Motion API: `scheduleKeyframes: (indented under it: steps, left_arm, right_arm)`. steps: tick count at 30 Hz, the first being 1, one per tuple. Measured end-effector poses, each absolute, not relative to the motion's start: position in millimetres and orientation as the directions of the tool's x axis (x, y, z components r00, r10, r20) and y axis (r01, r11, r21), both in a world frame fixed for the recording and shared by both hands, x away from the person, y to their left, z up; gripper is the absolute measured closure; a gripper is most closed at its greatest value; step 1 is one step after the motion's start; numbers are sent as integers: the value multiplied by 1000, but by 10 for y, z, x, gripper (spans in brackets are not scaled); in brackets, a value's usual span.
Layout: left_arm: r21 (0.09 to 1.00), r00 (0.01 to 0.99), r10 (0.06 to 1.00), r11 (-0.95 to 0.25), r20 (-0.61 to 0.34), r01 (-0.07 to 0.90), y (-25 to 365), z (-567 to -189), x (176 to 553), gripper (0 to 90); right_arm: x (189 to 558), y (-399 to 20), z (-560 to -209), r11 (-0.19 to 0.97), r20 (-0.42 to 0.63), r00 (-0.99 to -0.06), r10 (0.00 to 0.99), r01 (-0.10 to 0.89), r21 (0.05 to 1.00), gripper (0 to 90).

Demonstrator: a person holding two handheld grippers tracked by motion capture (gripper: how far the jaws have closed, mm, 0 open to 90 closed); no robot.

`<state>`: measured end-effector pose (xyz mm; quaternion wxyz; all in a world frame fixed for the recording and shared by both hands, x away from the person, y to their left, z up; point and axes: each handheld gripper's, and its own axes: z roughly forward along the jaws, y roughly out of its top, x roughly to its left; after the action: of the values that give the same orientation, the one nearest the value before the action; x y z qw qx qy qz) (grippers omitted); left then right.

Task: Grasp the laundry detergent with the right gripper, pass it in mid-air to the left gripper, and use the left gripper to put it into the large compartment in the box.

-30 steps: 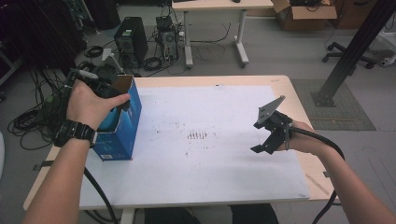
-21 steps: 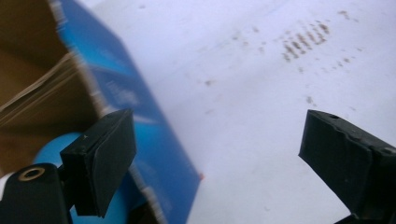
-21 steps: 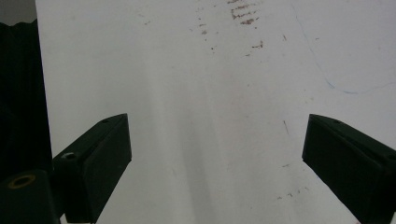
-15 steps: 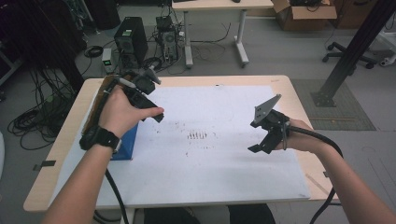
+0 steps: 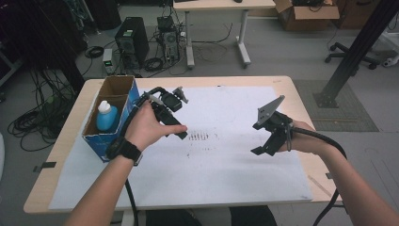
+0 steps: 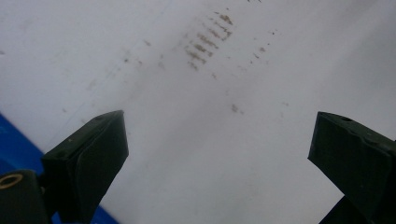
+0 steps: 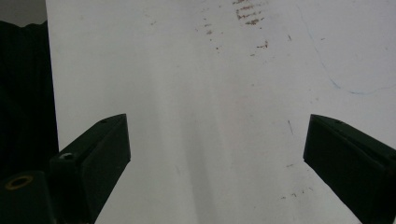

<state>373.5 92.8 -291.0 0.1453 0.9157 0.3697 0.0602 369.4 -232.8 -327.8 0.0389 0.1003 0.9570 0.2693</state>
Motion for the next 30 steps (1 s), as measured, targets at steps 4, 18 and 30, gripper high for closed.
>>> scheduleKeyframes:
  steps: [4,18,30]
  left_arm:
    - [294,735,678,-700,-10,650,853,-3015,3716,50]
    - [278,763,646,-729,-24,626,768,-3119,3674,49]
    - [279,769,639,-734,-28,620,772,-3114,3651,49]
  right_arm:
    - [3706,-2327,-3299,834,-11,-977,213,176,523,70]
    - [3717,-2299,-3300,835,-8,-978,207,173,523,67]
    - [3701,-2313,-3302,835,-6,-978,208,175,522,65]
